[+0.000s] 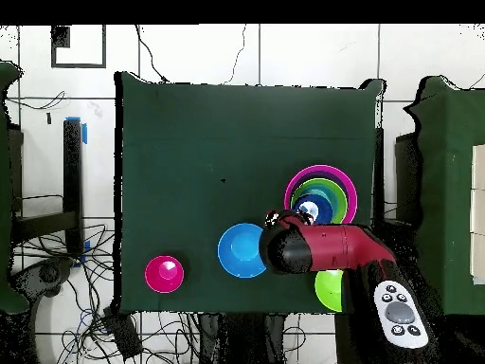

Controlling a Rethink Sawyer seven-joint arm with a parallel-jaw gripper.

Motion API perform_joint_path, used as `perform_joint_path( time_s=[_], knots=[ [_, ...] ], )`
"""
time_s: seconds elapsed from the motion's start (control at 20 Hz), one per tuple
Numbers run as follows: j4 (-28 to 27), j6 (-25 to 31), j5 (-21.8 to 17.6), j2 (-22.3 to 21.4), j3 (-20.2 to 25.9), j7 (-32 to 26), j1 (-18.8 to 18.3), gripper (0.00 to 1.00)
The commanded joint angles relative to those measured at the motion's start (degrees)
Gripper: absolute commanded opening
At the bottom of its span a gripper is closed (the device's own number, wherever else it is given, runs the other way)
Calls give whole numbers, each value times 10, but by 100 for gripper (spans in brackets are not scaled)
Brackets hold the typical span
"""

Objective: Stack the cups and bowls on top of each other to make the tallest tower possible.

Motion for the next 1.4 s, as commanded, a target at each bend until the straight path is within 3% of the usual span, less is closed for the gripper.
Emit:
perform_joint_path(
  time_s=[0.05,0.3,0.35,0.65,1.4],
  knots=[
    [12,53,-23,19,60,-60,-2,0],
    [7,80,-12,21,66,-72,-9,0],
    [7,84,-10,21,69,-75,-11,100],
    [11,37,-41,6,37,-40,16,100],
    [-1,59,-36,-27,13,-30,49,100]
  ],
)
